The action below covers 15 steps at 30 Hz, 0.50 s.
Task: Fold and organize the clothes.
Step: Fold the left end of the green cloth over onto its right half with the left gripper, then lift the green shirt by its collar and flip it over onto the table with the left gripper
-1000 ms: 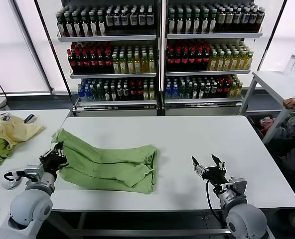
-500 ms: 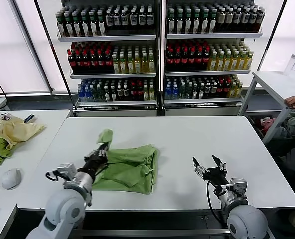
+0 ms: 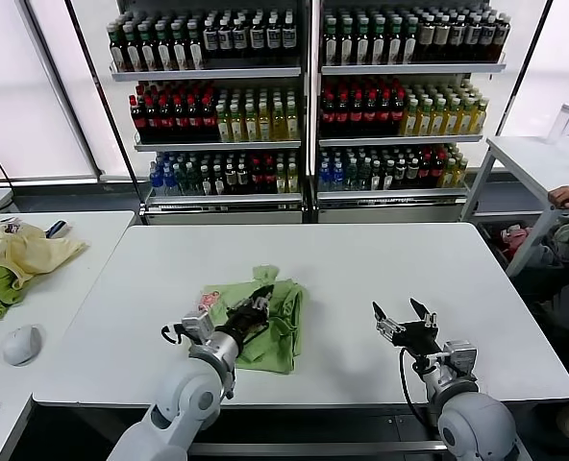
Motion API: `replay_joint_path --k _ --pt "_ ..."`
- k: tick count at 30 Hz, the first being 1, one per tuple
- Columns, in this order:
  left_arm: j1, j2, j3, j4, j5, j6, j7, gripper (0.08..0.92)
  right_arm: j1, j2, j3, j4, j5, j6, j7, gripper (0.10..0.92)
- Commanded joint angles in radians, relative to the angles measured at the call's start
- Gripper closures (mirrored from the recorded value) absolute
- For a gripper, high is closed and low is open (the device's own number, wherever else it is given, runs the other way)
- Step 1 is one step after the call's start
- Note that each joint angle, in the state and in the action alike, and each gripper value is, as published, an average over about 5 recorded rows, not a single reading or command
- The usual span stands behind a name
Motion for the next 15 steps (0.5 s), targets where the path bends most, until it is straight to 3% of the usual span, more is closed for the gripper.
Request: replay_joint_path --k 1,6,15 --pt "0.06 -0.009 0.023 -0.158 -0.165 0.042 0.07 0.686 0.007 0.0 -0.001 -0.005 0.002 0.0 -0.001 0.203" --pt "0.144 0.029 -0.073 -0.21 -0.155 0.005 0.062 0.539 0.013 0.004 -0.008 -0.013 0.003 0.002 -0.001 0.203" --pt "0.131 0.13 -0.234 0.073 0.203 -0.158 0.032 0.28 0.023 0.013 -0.02 -0.018 -0.003 0.003 -0.001 0.203"
